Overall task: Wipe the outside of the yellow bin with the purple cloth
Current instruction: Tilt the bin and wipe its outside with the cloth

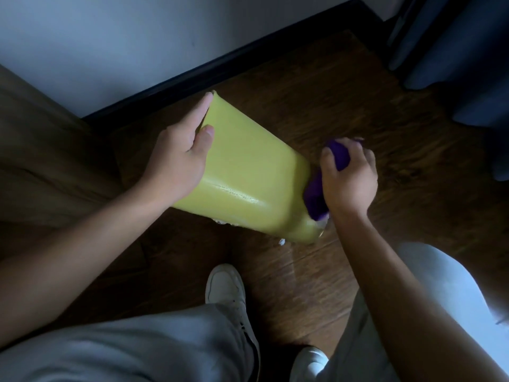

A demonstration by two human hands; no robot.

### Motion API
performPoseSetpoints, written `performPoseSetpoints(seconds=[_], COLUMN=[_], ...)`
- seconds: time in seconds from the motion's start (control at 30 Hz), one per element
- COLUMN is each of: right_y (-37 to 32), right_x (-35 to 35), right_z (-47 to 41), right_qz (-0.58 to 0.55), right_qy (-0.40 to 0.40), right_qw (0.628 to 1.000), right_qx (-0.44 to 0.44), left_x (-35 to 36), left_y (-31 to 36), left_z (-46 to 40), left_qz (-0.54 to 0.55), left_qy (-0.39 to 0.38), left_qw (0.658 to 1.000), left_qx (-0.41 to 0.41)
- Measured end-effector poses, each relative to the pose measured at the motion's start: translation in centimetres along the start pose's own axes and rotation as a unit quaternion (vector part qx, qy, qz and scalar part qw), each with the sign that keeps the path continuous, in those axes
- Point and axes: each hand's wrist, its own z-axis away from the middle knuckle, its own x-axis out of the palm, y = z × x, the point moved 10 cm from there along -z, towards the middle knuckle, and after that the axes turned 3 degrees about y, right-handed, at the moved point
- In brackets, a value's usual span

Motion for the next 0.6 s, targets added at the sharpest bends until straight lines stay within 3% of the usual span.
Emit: performPoseSetpoints(seconds=[0.13, 0.27, 0.6], right_y=[-11.5, -18.1, -2.8], right_x=[0.6, 2.9, 3.6], right_z=[1.9, 3.9, 2.4], right_qz=[-0.091, -0.041, 0.08], right_qy=[-0.019, 0.006, -0.013], right_qw=[0.984, 0.975, 0.993], right_qx=[-0.149, -0.221, -0.081], left_x=[1.3, 0.3, -1.4], left_y=[2.3, 3.4, 0.1], left_z=[0.7, 1.0, 0.4], left_qz=[-0.036, -0.09, -0.031], left_qy=[-0.009, 0.025, 0.048], left_qw=[0.998, 0.991, 0.998], left_qx=[0.048, 0.098, 0.02])
